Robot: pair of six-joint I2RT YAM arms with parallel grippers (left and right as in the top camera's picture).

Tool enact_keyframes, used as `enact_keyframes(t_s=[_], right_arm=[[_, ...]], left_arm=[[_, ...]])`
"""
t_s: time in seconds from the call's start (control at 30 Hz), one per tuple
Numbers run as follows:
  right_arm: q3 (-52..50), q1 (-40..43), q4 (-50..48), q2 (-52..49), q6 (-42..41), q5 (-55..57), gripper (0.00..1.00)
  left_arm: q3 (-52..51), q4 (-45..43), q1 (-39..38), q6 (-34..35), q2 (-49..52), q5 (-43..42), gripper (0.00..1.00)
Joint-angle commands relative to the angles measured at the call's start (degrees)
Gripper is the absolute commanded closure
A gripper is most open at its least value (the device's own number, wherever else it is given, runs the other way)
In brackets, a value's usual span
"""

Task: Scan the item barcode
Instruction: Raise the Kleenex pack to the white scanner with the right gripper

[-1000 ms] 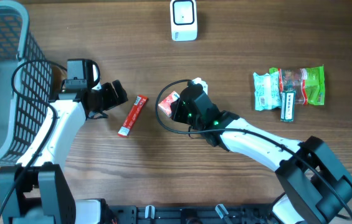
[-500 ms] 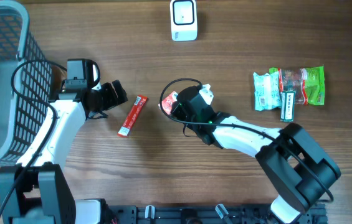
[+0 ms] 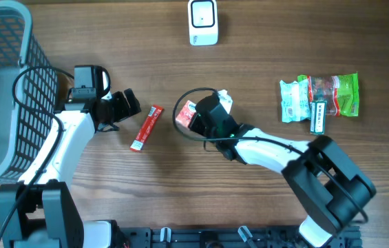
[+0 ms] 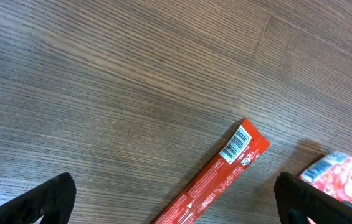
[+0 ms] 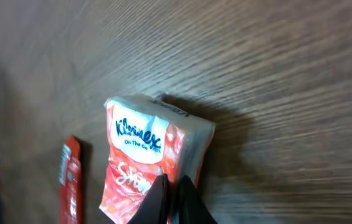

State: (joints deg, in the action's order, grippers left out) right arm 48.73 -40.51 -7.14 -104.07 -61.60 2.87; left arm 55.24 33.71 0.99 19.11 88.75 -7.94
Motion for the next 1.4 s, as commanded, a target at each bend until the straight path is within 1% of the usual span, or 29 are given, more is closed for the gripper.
enact_keyframes(t_s=[0.0,0.03,0.07,0.17,0.23,0.3,0.33,0.4,0.5,0.53,0.57,0.63,0.73,0.77,0.83,0.9,0.97,1.03,1.13,1.23,1.37], right_arm=[[0.55,1.44,4.90,9.70,19.23,1.22,0.96],[0.55,1.49,7.26,13.79,32.17,1.25,0.96],[0.55,1.49,9.51,16.90,40.26,2.14,0.96],[2.14,1.49,17.75,22.40,46.51,10.29,0.96],[7.67,1.79,26.05,22.88,50.56,12.70,0.96],[15.37,2.38,32.59,22.05,55.58,14.80,0.96],[21.33,2.51,36.41,20.96,58.31,16.79,0.96],[29.51,2.80,40.72,18.64,62.36,19.32,0.96],[45.24,3.43,44.35,9.84,72.76,26.86,0.96],[47.98,3.43,44.13,7.48,75.56,28.39,0.96],[50.36,3.43,42.29,4.48,80.43,30.60,0.96],[50.64,3.43,35.28,0.52,90.55,33.24,0.96],[50.58,3.78,23.28,-7.19,108.63,33.86,0.96],[50.58,3.91,19.98,-9.31,112.78,33.83,0.96],[50.58,4.31,11.56,-14.32,118.44,33.79,0.96],[50.58,5.20,6.56,-17.75,121.83,33.75,0.96],[50.58,6.62,3.28,-20.46,123.23,33.29,0.96],[50.56,8.79,0.85,-23.02,123.08,31.56,0.96],[50.53,11.72,0.31,-25.33,122.44,24.09,0.96],[50.53,12.59,-0.20,-25.49,119.84,17.09,0.96],[50.53,12.66,-3.78,-25.70,120.15,15.98,0.96]], left_arm=[[0.13,0.00,0.24,-0.90,-0.46,0.55,0.00],[0.13,0.00,0.24,-0.87,-0.46,0.55,0.00],[0.13,0.00,0.24,-0.90,-0.46,0.55,0.00],[0.13,0.00,0.24,-0.90,-0.46,0.55,0.00],[0.13,0.00,0.24,-0.90,-0.46,0.55,0.00],[0.13,0.00,0.24,-0.87,-0.46,0.55,0.00],[0.13,0.00,0.24,-0.87,-0.46,0.55,0.00],[0.13,0.00,0.24,-0.90,-0.46,0.55,0.00],[0.13,0.00,0.24,-0.90,-0.46,0.55,0.00],[0.13,0.00,0.24,-0.90,-0.46,0.55,0.00],[0.13,0.00,0.24,-0.90,-0.46,0.55,0.00],[0.13,0.00,0.24,-0.90,-0.46,0.55,0.00],[0.13,0.00,0.24,-0.90,-0.46,0.55,0.00],[0.13,0.00,0.24,-0.90,-0.46,0.55,0.00],[0.13,0.00,0.24,-0.90,-0.46,0.55,0.00],[0.13,0.00,0.24,-0.87,-0.46,0.55,0.00],[0.13,0.00,0.24,-0.90,-0.46,0.55,0.00],[0.13,0.00,0.24,-0.87,-0.46,0.55,0.00],[0.13,0.00,0.24,-0.90,-0.46,0.55,0.00],[0.13,0.00,0.24,-0.90,-0.46,0.55,0.00],[0.13,0.00,0.24,-0.90,-0.46,0.55,0.00]])
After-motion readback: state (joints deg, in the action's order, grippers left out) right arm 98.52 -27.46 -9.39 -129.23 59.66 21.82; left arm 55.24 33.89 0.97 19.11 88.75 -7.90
